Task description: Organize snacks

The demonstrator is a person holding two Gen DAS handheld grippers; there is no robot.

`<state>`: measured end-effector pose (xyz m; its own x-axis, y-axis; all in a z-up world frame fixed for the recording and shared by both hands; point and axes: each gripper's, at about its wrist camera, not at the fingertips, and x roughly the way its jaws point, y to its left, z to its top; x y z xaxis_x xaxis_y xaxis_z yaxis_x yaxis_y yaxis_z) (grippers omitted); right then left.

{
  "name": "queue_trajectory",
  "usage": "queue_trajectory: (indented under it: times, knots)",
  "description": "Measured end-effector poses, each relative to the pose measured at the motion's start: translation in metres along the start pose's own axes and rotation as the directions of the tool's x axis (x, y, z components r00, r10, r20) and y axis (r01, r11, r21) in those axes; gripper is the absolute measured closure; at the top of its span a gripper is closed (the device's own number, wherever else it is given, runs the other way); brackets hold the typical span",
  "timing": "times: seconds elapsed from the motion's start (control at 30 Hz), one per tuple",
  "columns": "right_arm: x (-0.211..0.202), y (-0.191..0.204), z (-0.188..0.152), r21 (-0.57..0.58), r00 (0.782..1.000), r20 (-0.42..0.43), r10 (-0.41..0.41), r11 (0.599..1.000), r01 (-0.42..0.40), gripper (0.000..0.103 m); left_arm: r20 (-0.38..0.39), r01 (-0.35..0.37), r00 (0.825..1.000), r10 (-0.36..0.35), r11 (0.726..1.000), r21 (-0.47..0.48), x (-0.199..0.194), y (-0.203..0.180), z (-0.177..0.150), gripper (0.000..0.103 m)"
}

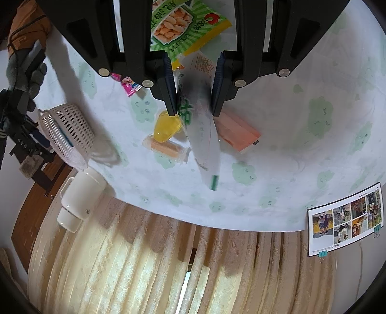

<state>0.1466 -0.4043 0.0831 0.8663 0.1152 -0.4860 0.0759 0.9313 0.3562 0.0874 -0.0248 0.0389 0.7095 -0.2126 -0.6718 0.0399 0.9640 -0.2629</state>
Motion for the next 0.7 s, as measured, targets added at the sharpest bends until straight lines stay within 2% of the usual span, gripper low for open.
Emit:
queue_trajectory:
  times: [0.23,0.43,0.57,0.7]
  knots:
    - [-0.008,-0.007,0.004,0.022,0.998,0.046,-0.036,0.999,0.035,0.043,0.037,0.030,0.999,-0.032,0.999,0.029,-0.009,-0.011,0.006,0.078]
    - [-0.013,-0.017,0.008,0.075,0.998,0.055,-0.028,0.997,0.024,0.043,0.036,0.002,0.999,-0.004,1.000,0.029,-0.007,-0.014,0.007,0.076]
    - [-0.015,-0.017,0.008,0.077,0.998,0.058,-0.017,0.997,0.013,0.043,0.006,-0.003,1.000,0.003,1.000,-0.019,0.003,-0.006,0.005,0.048]
    - [-0.015,-0.015,0.007,0.070,0.999,0.053,-0.007,0.998,0.003,0.043,-0.069,0.045,0.996,-0.050,0.997,-0.065,0.018,-0.002,0.002,0.034]
